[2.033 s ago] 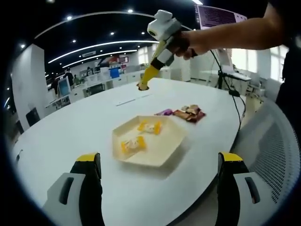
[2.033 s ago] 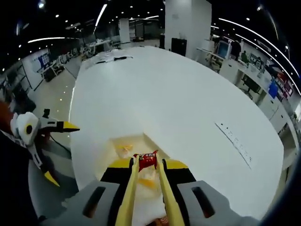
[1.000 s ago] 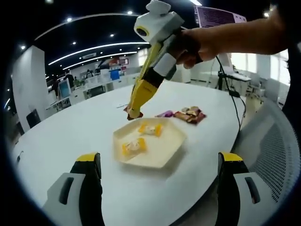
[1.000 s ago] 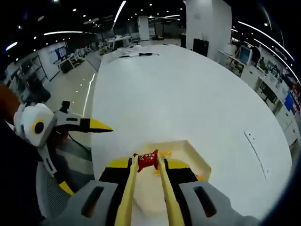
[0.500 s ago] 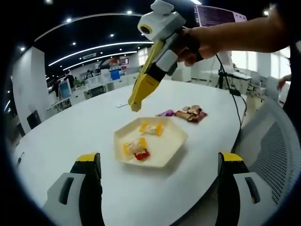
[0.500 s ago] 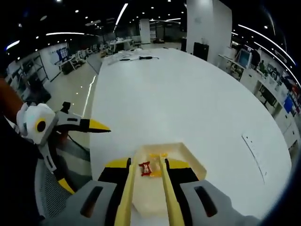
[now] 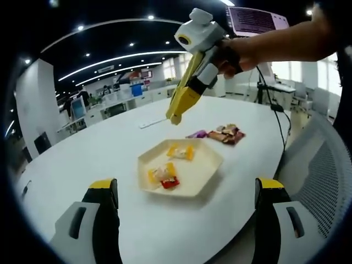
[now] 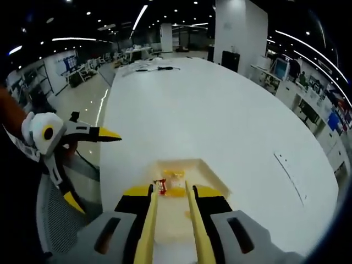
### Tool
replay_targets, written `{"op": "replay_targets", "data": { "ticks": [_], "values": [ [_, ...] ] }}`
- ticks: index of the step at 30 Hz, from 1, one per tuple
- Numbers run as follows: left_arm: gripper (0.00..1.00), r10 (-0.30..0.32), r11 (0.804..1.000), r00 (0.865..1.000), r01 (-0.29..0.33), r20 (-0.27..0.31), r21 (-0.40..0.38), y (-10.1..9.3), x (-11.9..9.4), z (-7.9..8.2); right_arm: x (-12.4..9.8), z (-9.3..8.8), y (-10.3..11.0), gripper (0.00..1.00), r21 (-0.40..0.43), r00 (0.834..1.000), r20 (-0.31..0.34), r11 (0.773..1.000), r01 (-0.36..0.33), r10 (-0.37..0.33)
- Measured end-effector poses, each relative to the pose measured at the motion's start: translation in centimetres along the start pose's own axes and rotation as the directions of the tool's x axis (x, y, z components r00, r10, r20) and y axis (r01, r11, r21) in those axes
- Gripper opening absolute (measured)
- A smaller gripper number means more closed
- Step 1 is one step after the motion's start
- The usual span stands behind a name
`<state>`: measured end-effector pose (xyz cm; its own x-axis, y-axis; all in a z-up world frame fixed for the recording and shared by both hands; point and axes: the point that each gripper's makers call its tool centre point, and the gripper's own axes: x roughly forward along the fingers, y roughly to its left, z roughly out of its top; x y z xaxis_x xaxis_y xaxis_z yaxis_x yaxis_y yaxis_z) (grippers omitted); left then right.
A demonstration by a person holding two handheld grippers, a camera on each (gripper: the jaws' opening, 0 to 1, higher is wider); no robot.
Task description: Place the target food into the container with the food tongs after gripping and lifting it, then release it inside without dropping or visibly crushing the food.
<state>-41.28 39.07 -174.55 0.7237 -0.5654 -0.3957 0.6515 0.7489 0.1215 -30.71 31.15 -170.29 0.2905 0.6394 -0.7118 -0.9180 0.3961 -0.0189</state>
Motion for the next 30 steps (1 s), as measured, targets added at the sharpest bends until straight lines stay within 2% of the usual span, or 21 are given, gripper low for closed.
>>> {"op": "replay_targets", "data": {
  "ticks": [9,14,22,30],
  "values": [
    [1.00,-0.008,1.000,1.000,0.008,-0.014,-0.006,-0.2,0.1,-0.3,-3.2,-3.9,-3.4,0.28,0.027,0.998,-0.024,0.998,0.059,-0.058],
    [1.00,-0.010,1.000,1.000,0.010,-0.020,-0.007,-0.2,0.2,-0.5,-5.4,-6.8,-5.6,0.28,0.045,0.994,-0.051,0.994,0.095,-0.093],
    [1.00,-0.011,1.000,0.999,0.010,-0.031,-0.012,-0.2,0.3,-0.7,-9.2,-11.4,-9.4,0.28,0.110,0.984,-0.079,0.980,0.168,-0.160],
    [1.00,-0.013,1.000,0.999,0.012,-0.042,-0.016,-0.2,0.3,-0.9,-12.1,-14.9,-11.6,0.28,0.147,0.973,-0.106,0.965,0.218,-0.203]
  ]
}}
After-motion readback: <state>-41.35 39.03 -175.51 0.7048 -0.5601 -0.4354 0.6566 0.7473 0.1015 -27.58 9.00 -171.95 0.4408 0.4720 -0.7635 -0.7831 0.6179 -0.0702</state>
